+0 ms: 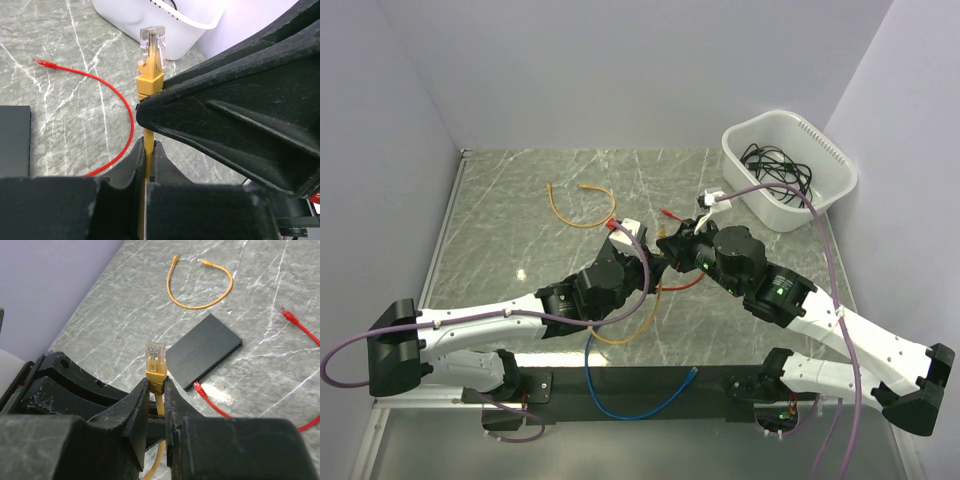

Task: Insert the plug into the switch port

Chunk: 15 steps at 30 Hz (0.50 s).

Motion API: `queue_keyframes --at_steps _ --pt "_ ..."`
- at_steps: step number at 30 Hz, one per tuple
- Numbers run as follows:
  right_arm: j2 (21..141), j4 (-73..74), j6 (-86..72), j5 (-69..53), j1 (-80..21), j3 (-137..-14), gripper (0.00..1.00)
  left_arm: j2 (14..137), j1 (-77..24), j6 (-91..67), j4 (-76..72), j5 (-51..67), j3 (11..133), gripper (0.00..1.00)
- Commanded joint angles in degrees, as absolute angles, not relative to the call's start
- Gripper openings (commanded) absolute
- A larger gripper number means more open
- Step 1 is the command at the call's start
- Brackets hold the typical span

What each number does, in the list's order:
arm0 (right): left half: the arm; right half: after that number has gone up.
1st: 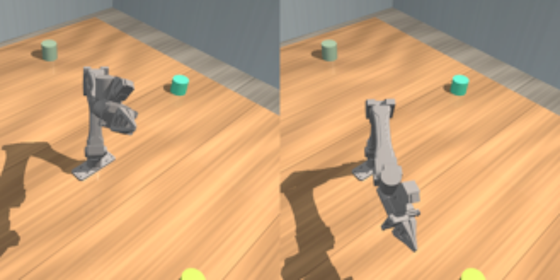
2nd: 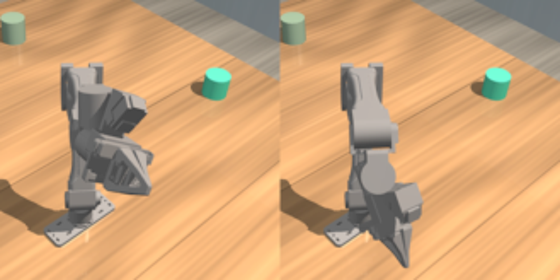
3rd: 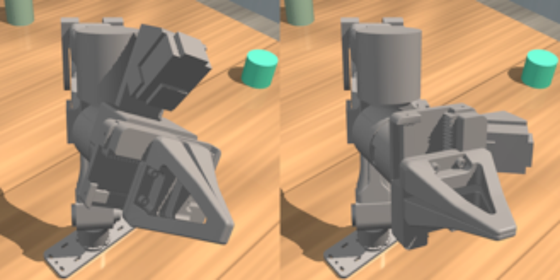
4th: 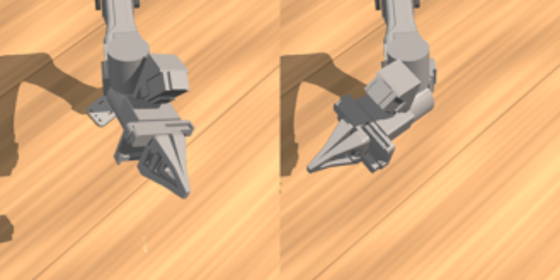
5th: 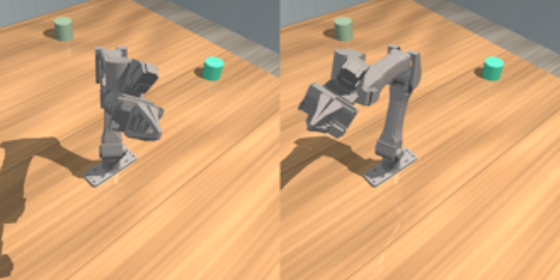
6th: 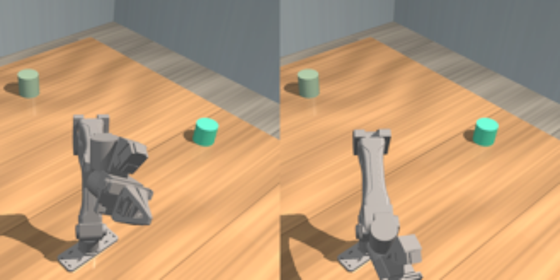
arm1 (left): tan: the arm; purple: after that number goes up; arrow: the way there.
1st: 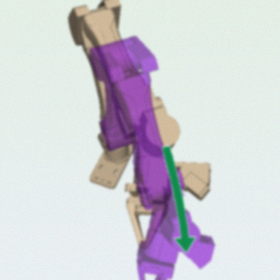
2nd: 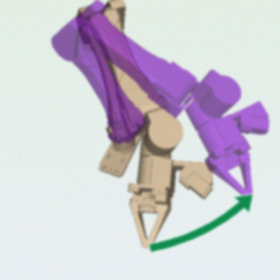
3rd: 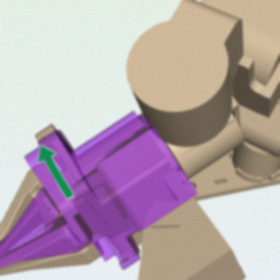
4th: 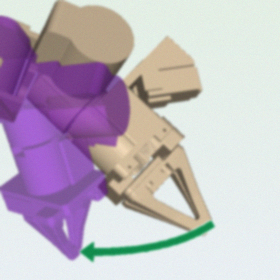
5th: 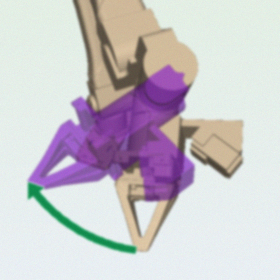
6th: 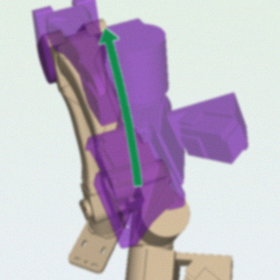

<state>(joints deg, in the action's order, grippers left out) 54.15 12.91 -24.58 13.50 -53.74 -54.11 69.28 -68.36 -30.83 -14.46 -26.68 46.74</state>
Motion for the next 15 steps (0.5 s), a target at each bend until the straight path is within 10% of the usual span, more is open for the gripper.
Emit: queue_keyframes --at_steps 1,8,15 --pt "53.97 9.32 -25.14 15.03 -54.58 -56.34 0.00 69.96 -68.99 -30.50 -14.94 -26.54 49.48 0.03" --pt "48.17 11.07 -22.24 18.37 -51.78 -55.19 0.00 69.70 -68.99 -30.50 -13.89 -25.67 49.83 0.60" --pt "43.33 23.36 -13.91 14.78 -40.02 -60.29 0.00 65.66 -68.99 -30.06 -11.69 -28.29 48.52 0.72"
